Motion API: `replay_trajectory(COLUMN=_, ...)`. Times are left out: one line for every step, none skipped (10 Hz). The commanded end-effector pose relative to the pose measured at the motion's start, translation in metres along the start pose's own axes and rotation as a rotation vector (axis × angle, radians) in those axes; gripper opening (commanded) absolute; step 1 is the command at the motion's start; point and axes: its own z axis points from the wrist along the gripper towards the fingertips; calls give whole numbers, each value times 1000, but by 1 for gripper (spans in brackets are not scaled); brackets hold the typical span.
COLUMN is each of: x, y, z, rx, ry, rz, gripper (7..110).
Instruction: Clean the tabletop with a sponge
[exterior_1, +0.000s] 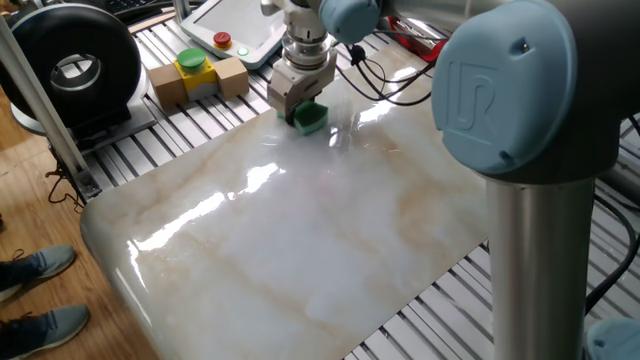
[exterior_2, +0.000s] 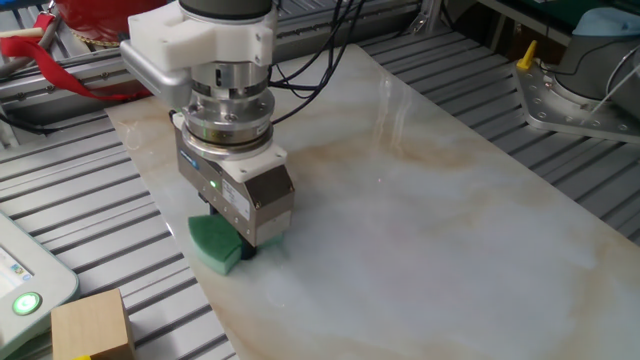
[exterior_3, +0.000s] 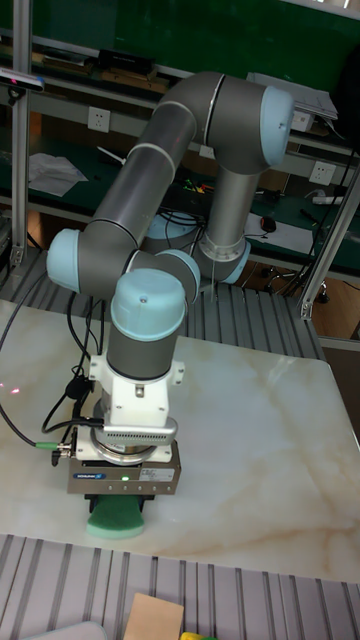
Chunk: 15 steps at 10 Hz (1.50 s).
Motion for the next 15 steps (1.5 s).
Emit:
replay_trajectory(x=-3, y=9, z=-5, rx=2, ry=1, rz=20, gripper=7)
replay_trajectory(x=-2, y=13, z=-4, rx=5, ry=1, rz=24, gripper=7)
replay_trajectory(x=-2, y=16, z=-1, rx=10, ry=2, rz=27, gripper=7)
replay_trajectory(x=-1, y=18, z=0, rx=13, ry=3, rz=30, gripper=7)
replay_trajectory(x=0, y=20, z=1, rx=13, ry=3, rz=31, gripper=7)
replay_trajectory(x=0, y=24, z=0, rx=11, ry=6, rz=36, gripper=7)
replay_trajectory(x=0, y=27, z=0, rx=12, ry=9, rz=39, gripper=7)
replay_trajectory(x=0, y=29, z=-1, rx=12, ry=9, rz=41, gripper=7)
replay_trajectory(x=0, y=31, z=-1, rx=12, ry=11, rz=41, gripper=7)
replay_trajectory(x=0, y=32, z=-1, rx=12, ry=12, rz=42, gripper=7)
replay_trajectory(x=0, y=34, z=-1, rx=10, ry=12, rz=44, gripper=7)
replay_trajectory(x=0, y=35, z=-1, rx=10, ry=14, rz=44, gripper=7)
replay_trajectory(x=1, y=37, z=-1, rx=10, ry=14, rz=45, gripper=7)
replay_trajectory(x=1, y=38, z=-1, rx=12, ry=14, rz=48, gripper=7)
replay_trajectory(x=0, y=41, z=-1, rx=12, ry=14, rz=50, gripper=7)
